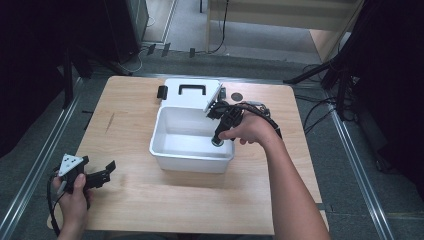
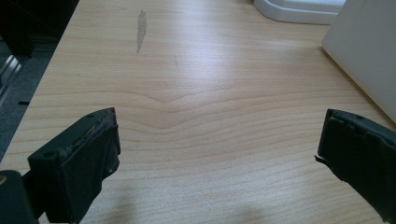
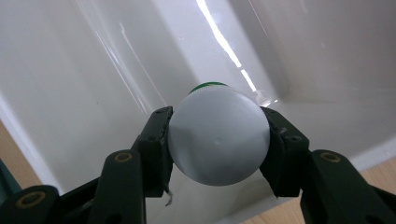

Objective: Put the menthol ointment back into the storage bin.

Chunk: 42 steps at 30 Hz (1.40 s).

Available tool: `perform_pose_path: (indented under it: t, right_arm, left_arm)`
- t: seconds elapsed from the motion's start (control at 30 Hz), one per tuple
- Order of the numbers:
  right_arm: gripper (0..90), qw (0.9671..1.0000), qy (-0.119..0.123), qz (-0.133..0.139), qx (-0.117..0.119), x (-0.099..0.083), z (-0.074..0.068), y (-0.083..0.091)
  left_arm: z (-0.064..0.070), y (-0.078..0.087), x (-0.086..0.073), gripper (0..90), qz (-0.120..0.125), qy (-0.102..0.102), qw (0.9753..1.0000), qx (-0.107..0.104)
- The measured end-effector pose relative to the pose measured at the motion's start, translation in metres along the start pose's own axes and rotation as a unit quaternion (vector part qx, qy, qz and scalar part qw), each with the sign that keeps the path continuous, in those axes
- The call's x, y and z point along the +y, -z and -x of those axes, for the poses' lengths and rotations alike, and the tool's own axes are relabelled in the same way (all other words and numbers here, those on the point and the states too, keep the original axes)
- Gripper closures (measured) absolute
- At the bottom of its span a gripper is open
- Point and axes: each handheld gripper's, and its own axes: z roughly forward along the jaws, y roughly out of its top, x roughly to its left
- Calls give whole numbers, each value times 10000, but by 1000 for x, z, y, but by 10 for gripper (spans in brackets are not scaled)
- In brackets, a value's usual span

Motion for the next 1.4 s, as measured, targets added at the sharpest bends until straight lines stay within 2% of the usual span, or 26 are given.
perform_pose_path:
  t: [0.7, 0.97, 1.23, 1.4]
  right_arm:
    - [510, 9995, 254, -212, 2, 4, -10, -31]
    - [509, 9985, 420, -319, -154, 7, -14, -40]
    - [513, 9979, 447, -385, -253, 8, -16, -41]
    - [541, 9984, 525, -140, -160, 12, -21, -37]
  left_arm:
    - [0, 0, 0, 0, -31, -33, 10000, -10]
    - [0, 0, 0, 0, -35, -36, 10000, -11]
    - [0, 0, 0, 0, -31, -29, 10000, -7]
    - [0, 0, 0, 0, -31, -39, 10000, 0]
